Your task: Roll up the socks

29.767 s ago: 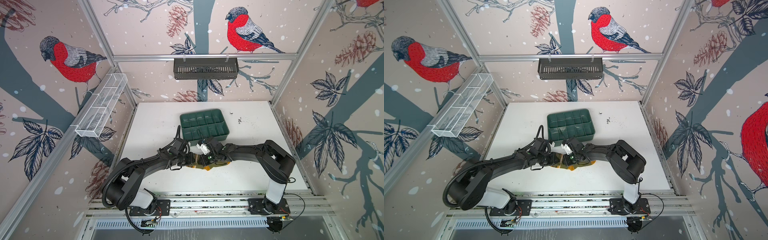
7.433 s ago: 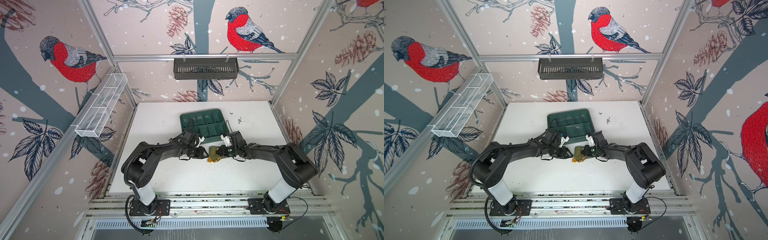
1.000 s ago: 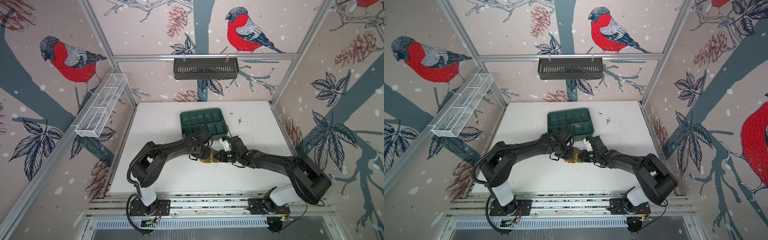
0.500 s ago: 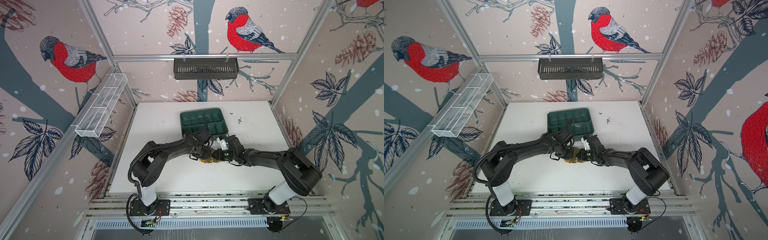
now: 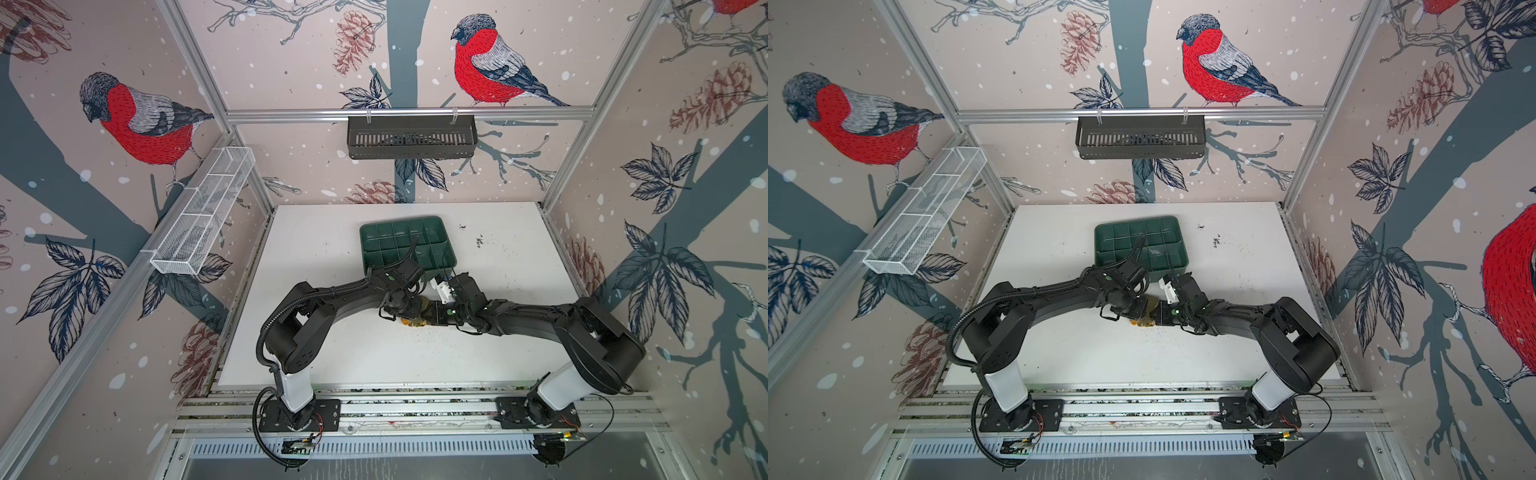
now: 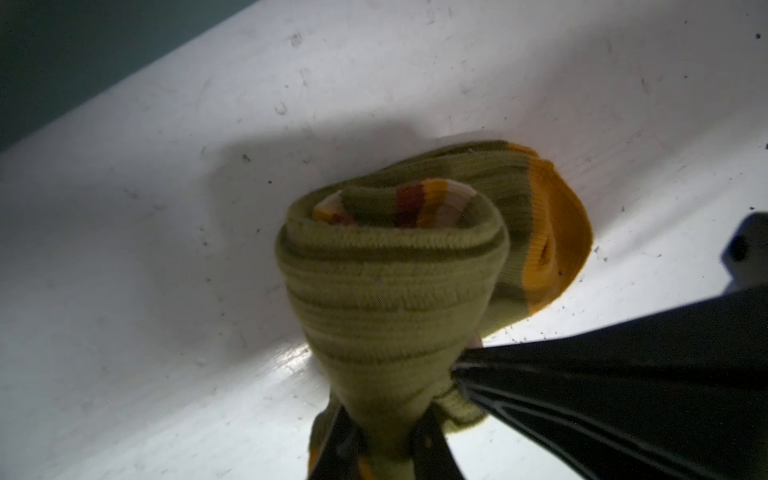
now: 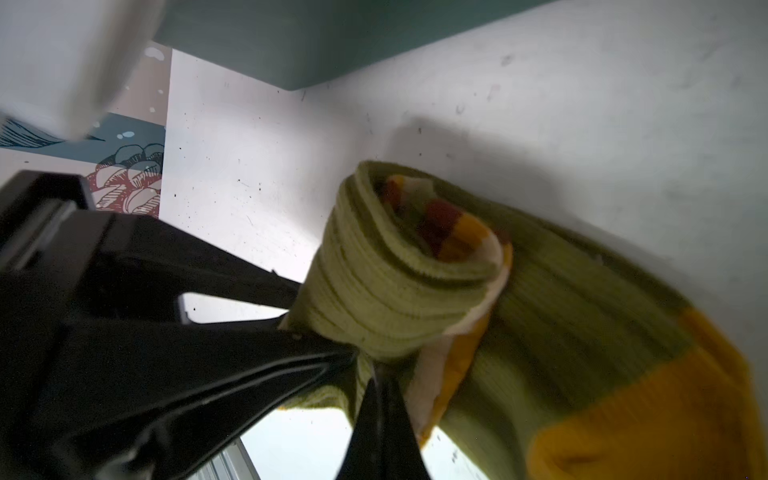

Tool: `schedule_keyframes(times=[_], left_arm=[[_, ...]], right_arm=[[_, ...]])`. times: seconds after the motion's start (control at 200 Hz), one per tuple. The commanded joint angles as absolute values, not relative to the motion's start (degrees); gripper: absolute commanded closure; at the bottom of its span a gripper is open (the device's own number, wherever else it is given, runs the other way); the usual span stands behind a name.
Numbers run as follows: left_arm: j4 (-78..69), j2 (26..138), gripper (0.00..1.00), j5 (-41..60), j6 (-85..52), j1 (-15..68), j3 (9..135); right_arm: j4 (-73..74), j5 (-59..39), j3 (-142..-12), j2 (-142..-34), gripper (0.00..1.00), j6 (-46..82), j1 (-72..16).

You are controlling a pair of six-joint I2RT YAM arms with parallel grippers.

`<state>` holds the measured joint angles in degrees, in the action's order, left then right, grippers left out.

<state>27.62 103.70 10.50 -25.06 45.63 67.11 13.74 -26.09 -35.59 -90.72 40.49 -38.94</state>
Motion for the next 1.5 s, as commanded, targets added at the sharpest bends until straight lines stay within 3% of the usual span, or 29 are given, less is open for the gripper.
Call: schedule_keyframes(times=[0.0,0.12,0.38,0.56,0.856,1.226,1.496], left_arm=[[27.9,103.9,0.92,11.6,-24.8,45.8,67.0],[27.5,103.8,0.89,12.5,-24.6,45.8,66.8],[24.3,102.1,0.64,16.1,-24.6,45.6,64.3],[20.8,99.9,0.59,19.4,-25.2,44.4,61.8],[18.5,94.5,0.6,20.2,-24.9,39.9,57.5],[17.5,94.6,0.79,17.3,-24.9,38.6,55.3],[16.6,96.5,0.81,14.9,-24.6,37.4,54.3]], right_arm=[[14.0,-26.7,-36.2,-92.0,0.95,40.2,-39.1],[13.4,-26.6,-37.2,-93.6,0.95,39.6,-39.0],[12.9,-26.0,-36.4,-96.4,0.96,39.1,-38.2],[13.0,-25.9,-35.6,-96.2,0.96,38.9,-37.4],[12.4,-25.8,-35.0,-95.0,0.96,38.6,-36.6],[12.1,-25.9,-34.6,-95.0,0.96,38.5,-36.1],[11.9,-25.9,-35.0,-95.3,0.96,38.3,-36.0]])
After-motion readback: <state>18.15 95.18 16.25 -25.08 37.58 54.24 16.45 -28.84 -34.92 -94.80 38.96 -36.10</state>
